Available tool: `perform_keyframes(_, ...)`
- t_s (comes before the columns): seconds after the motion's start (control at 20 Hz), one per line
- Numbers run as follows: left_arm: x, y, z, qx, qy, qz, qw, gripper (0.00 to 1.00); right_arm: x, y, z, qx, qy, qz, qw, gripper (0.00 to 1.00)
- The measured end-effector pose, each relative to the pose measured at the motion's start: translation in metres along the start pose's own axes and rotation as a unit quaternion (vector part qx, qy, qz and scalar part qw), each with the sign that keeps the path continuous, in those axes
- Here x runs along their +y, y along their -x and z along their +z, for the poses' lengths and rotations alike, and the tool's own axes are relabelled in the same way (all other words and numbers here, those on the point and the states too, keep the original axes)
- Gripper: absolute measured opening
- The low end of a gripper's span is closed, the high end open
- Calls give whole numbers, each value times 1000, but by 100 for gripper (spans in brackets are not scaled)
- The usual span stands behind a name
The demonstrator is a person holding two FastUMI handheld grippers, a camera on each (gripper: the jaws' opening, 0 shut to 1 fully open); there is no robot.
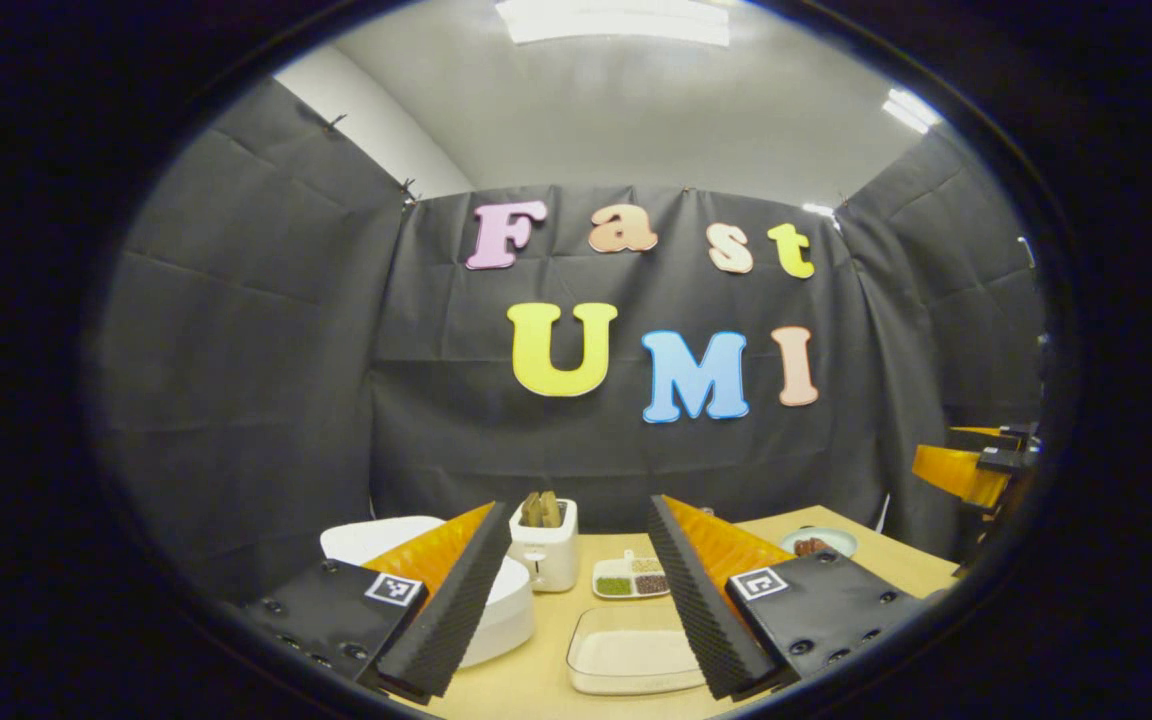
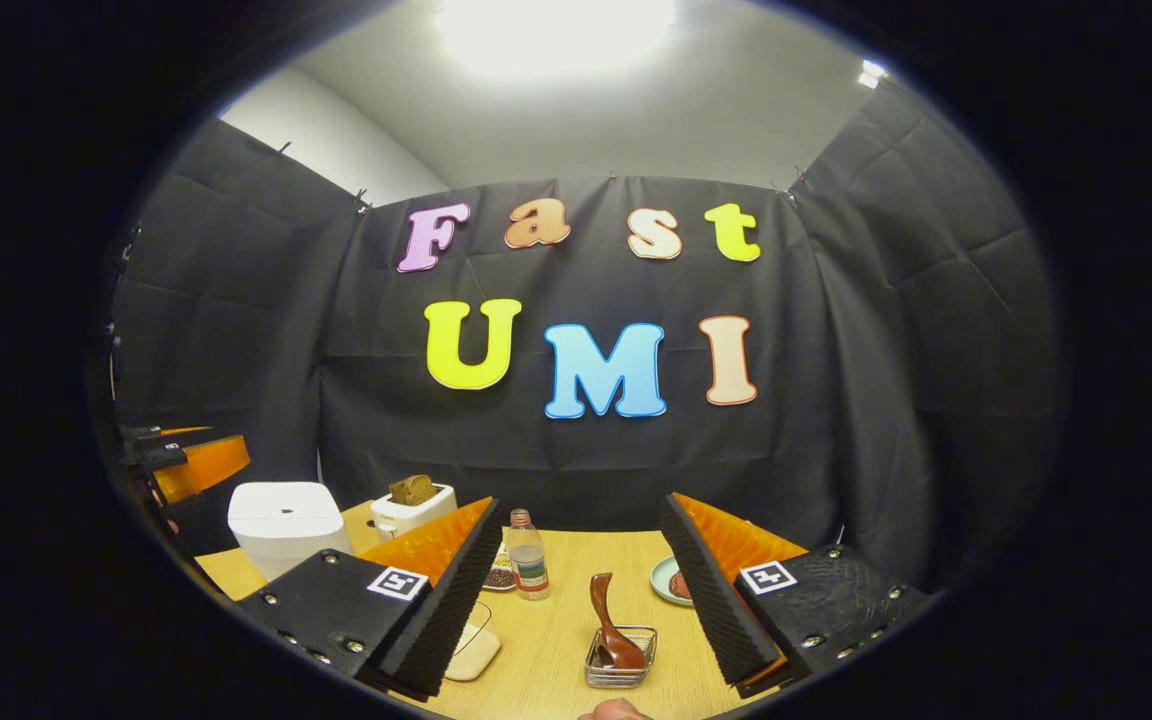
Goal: Close the left gripper, press the button to open the rice cooker; take a wooden spoon from the chopstick holder with the right hand, scoop a spoonful of rice and pour it into the rice cooker, then put the wooden spoon back into the chopstick holder.
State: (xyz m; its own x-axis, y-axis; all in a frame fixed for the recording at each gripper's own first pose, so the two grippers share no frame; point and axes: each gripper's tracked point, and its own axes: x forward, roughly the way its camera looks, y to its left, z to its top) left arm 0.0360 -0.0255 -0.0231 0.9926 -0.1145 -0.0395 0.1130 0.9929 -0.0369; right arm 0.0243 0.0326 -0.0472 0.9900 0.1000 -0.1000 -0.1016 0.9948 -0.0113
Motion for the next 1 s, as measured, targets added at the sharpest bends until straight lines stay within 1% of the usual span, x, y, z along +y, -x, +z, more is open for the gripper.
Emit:
perform_keyframes(0.2,8,11,-7,14,10,9,1000,96,14,-9,9,-8,-15,13,1000,98)
perform_keyframes(0.35,17,14,-4,14,15,15,1000,96,22,-14,14,-13,-17,22,1000,98)
perform_keyframes(0.55,23,15,-4,13,13,20,1000,95,23,-18,23,-26,-16,22,999,98)
perform_keyframes(0.65,23,14,-3,12,14,18,1000,96,23,-17,24,-26,-15,22,999,98)
perform_keyframes(0.7,22,13,-2,11,15,16,1000,95,23,-18,24,-24,-14,22,999,98)
perform_keyframes(0.85,20,8,-3,9,15,10,1000,95,24,-18,25,-24,-8,21,999,98)
perform_keyframes(0.9,19,8,-7,10,15,7,1000,96,24,-18,26,-24,-7,20,999,98)
perform_keyframes(1.0,19,5,-8,9,15,2,1000,95,27,-18,27,-24,-4,20,1000,98)
